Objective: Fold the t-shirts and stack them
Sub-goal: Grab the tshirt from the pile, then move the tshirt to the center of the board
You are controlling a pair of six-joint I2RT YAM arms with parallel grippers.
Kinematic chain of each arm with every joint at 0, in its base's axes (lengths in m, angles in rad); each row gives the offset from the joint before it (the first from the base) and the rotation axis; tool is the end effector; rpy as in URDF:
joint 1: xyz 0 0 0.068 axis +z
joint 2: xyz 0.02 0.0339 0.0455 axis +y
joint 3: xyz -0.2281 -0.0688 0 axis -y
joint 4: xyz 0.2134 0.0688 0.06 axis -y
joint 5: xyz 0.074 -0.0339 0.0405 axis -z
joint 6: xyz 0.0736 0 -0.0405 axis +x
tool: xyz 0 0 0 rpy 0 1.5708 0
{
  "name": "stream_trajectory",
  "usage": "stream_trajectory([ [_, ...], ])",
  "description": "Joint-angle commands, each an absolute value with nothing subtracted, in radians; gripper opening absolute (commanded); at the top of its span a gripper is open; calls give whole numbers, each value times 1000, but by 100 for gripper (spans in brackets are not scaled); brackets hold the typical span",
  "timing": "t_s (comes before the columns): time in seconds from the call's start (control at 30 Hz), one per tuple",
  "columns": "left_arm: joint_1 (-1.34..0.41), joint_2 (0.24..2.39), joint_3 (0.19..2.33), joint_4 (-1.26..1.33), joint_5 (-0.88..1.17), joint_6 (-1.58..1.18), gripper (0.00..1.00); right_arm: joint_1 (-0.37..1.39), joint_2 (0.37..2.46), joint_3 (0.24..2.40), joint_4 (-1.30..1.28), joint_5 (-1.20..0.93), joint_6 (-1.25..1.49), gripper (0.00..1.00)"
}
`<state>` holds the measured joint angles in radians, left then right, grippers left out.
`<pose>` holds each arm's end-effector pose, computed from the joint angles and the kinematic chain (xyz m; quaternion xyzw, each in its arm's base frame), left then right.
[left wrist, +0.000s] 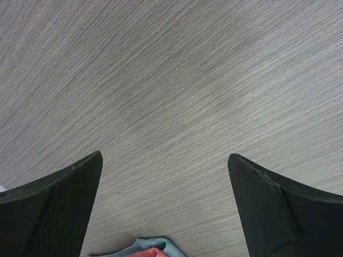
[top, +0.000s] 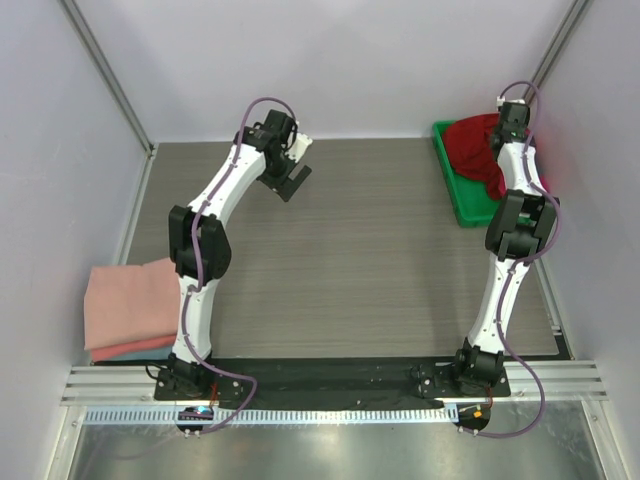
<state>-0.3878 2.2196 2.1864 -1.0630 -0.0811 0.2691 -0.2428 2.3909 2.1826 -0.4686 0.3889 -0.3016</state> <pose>0.4100 -0.1610 0.2171 0.3043 0.9223 0.0254 0.2368 0.4968 -0.1518 0.1947 0.0575 0.8868 -0.2818 0.3616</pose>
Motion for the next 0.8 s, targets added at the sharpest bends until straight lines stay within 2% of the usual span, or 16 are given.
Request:
stream_trajectory([
  [0.0,-387,2210,2203,-1074,-121,301,100,-245,2320,2206,-422,431,-311,1],
  [0.13,-385,2201,2204,-1068,-141,302,100,-236,2226,2188,-411,449,-318,1],
  [0.4,-354,2122,2252,-1025,-68,259,100,-141,1840,1991,-384,460,-379,1],
  [0.53,-341,2076,2243,-1037,-61,255,100,-46,1651,1855,-382,448,-437,1],
  [0.67,-307,1959,2105,-1019,-17,221,100,163,1464,1650,-390,338,-566,1],
  [0.77,-287,1838,2016,-988,-3,212,100,277,1368,1589,-426,289,-617,1],
])
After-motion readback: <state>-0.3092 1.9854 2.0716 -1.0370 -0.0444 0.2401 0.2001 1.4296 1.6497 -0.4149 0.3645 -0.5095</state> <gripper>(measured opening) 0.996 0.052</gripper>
